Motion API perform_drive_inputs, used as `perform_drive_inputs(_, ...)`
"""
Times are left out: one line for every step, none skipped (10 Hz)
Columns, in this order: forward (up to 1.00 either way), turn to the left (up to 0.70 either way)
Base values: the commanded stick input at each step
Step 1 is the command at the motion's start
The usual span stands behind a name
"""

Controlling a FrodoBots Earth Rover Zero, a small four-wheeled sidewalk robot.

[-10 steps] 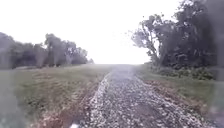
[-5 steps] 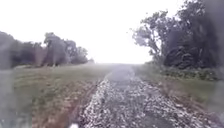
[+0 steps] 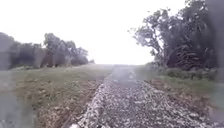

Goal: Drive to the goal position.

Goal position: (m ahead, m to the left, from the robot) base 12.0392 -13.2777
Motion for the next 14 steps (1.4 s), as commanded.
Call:
perform_drive_inputs(0.7, 0.0)
perform_drive_inputs(0.7, 0.0)
perform_drive_inputs(0.7, 0.0)
perform_drive_inputs(0.7, 0.0)
perform_drive_inputs(0.7, 0.0)
perform_drive_inputs(0.7, -0.12)
perform_drive_inputs(0.7, -0.27)
perform_drive_inputs(0.7, 0.0)
perform_drive_inputs(0.7, 0.0)
perform_drive_inputs(0.7, 0.0)
perform_drive_inputs(0.7, 0.0)
perform_drive_inputs(0.7, 0.0)
perform_drive_inputs(0.7, 0.0)
perform_drive_inputs(0.7, 0.0)
